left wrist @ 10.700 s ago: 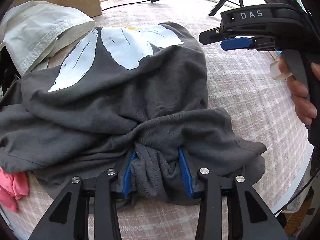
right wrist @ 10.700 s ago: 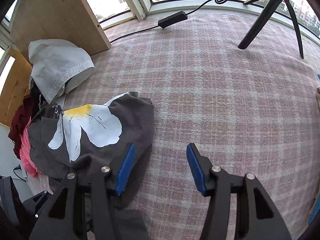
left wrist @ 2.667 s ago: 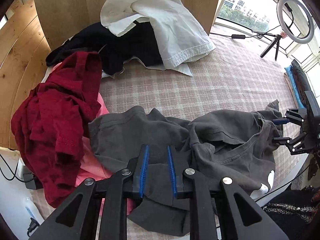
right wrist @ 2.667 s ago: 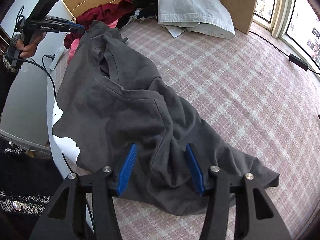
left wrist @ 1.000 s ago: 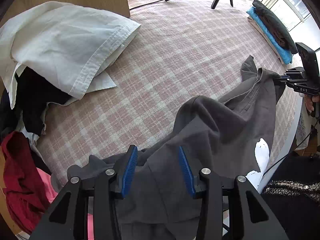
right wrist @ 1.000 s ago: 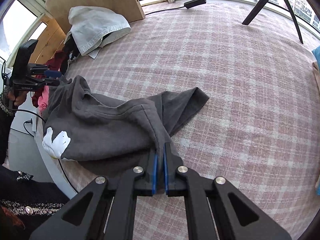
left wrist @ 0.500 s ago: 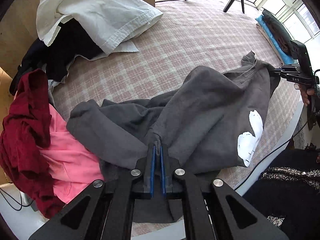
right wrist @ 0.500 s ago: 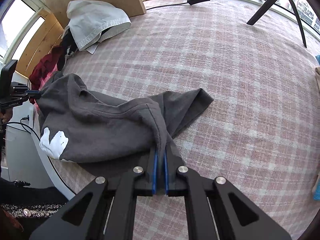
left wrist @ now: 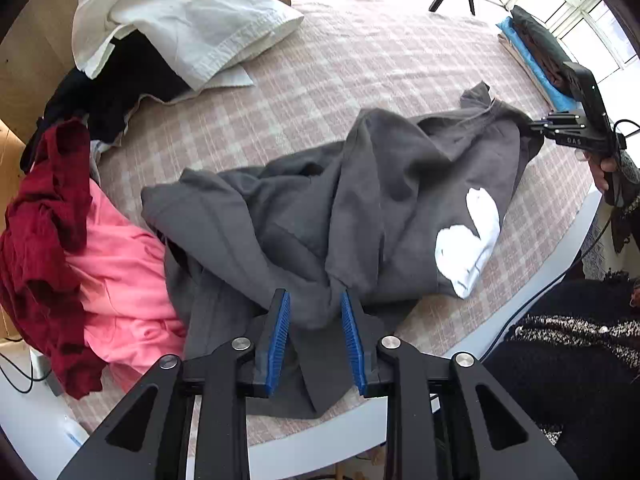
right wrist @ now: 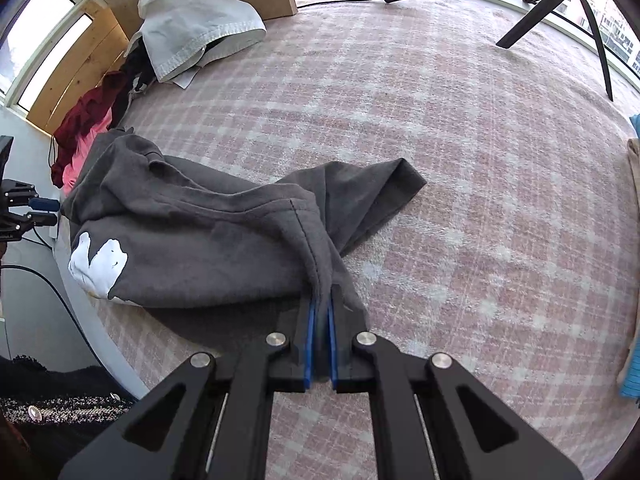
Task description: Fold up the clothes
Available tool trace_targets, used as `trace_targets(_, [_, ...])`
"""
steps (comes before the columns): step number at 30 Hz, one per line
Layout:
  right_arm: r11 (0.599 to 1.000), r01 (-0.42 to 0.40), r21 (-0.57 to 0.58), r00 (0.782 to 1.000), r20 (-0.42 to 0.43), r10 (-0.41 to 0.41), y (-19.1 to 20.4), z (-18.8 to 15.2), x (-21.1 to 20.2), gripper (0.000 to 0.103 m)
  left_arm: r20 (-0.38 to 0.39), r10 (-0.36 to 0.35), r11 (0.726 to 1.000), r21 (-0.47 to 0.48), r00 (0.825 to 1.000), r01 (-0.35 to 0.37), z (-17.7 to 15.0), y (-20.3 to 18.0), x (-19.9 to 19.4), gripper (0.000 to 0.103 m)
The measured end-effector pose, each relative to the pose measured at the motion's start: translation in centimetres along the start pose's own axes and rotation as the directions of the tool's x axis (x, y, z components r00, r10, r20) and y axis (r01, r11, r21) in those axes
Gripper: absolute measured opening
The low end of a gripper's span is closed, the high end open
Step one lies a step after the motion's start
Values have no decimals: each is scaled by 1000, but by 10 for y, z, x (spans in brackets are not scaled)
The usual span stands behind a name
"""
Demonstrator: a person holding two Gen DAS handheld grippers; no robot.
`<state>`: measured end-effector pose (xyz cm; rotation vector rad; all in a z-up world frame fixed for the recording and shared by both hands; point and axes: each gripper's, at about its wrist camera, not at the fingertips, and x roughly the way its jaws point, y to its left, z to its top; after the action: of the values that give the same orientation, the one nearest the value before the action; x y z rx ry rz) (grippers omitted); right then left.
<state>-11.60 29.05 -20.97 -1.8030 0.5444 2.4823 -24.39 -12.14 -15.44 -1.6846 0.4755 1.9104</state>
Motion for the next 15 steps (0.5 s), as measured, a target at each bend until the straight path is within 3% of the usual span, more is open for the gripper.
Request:
trace_targets(1, [1000,0,-5,1000,0,0,2,0,0,6,-11,-12,1000,7,1000,12,5,-1,5,42])
trace_targets(2, [1000,1,-8,1000,0,-1,2,0,0,6,-24,-24,1000,15,999,25,10,-3,11,47])
trace_targets(6, [1000,5,-9,1000,3,-5,4,0,-2,6,-78,-72,996,44,994,76,30,-8,34,46])
trace_targets(7, [1000,4,-6,1000,5,-4,4,0,-2,6,-91,-84,995,50,992,89,35,-9,40,43])
trace_targets(9, [1000,5,-1,1000,7,-5,3,0,-3,6,-98,-79,996,37,992,83,33,-14,42,20])
trace_targets(10, [1000,4,-2,1000,6,-4,3,-1,-3,6,-97,-78,996,33,992,82,32,-17,41,4])
trace_targets(12, [1000,7,-5,1000,3,-7,4,-1,-2,6,-67,-78,996,39,995,81,30,-21,34,4])
trace_targets(15, [1000,9,-12,1000,0,-9,6,-1,1,6,-40,-148,988,36,988,149,26,-29,28,4])
